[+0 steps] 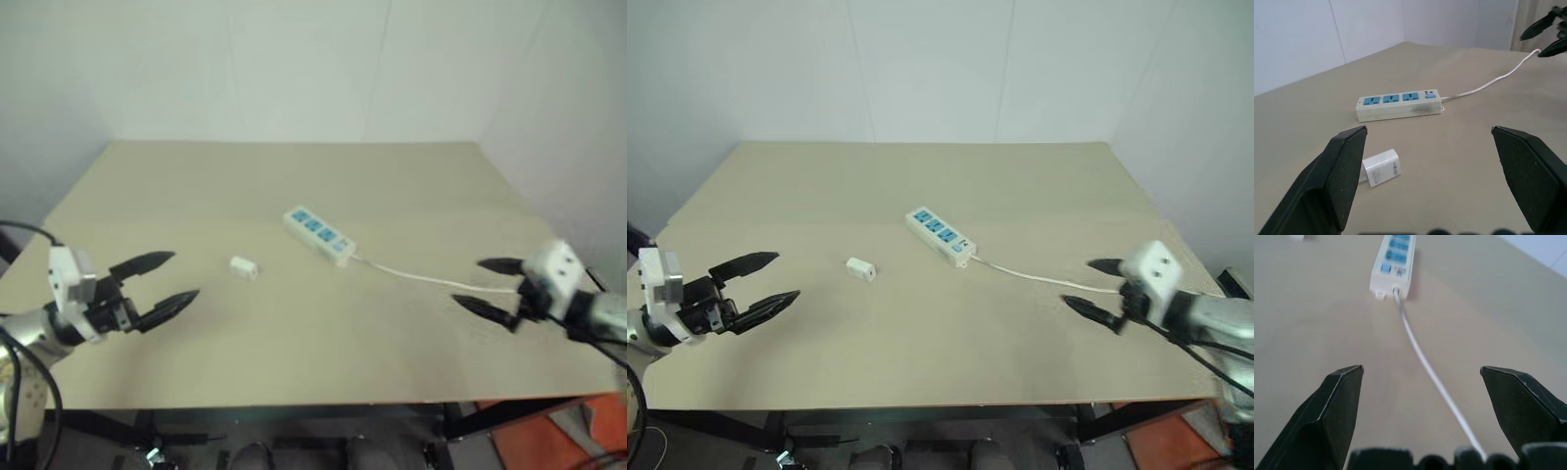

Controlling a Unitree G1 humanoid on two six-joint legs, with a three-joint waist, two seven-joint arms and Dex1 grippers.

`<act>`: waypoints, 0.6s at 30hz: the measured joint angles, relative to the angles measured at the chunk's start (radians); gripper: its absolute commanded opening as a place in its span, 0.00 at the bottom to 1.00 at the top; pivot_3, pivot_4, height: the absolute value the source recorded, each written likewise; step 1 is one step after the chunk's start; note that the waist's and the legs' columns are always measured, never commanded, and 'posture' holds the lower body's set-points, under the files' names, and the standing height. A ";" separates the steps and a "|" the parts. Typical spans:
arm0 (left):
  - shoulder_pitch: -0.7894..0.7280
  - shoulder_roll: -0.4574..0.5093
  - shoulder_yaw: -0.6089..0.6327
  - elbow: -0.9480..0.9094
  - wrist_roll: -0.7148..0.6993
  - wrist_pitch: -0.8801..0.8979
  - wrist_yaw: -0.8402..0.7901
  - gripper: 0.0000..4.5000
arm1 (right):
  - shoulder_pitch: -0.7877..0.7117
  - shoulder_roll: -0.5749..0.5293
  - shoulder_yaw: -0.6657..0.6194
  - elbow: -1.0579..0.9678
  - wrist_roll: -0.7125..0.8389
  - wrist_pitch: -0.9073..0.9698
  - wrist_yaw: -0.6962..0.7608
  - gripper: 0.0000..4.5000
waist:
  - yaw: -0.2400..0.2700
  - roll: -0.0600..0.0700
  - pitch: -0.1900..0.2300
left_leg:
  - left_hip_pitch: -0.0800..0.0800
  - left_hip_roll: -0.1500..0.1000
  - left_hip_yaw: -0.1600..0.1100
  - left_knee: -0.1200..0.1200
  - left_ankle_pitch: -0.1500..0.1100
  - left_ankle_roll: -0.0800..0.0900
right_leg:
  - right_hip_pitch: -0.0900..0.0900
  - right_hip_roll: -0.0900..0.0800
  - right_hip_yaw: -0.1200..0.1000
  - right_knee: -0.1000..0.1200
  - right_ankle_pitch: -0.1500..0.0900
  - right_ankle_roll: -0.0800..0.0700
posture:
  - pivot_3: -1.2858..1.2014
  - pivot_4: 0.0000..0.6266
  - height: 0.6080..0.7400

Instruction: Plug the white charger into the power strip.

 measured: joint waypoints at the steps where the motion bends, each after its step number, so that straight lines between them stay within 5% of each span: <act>1: -0.003 0.000 -0.010 -0.005 0.003 0.000 0.003 0.98 | -0.057 0.036 0.032 0.054 -0.020 -0.020 -0.014 1.00 | -0.002 0.000 0.000 | 0.000 0.000 0.000 0.000 0.000 0.000 | 0.000 0.000 0.000 0.000 0.000 0.000 | 0.52 0.24 1.00; 8: -0.054 -0.001 -0.060 -0.004 0.037 -0.026 0.013 0.98 | -0.352 0.254 0.215 0.432 -0.141 -0.206 -0.065 1.00 | -0.007 0.001 0.001 | 0.000 0.000 0.000 -0.003 0.000 0.000 | -0.001 0.000 0.000 0.000 0.005 0.006 | 0.52 0.24 1.00; 18: -0.140 -0.008 -0.104 0.038 0.062 -0.040 -0.001 0.98 | -0.587 0.474 0.267 0.863 -0.250 -0.393 -0.230 1.00 | -0.008 0.001 0.001 | -0.001 0.000 -0.001 -0.005 0.000 0.000 | -0.002 0.000 0.000 0.000 0.007 0.002 | 0.52 0.24 1.00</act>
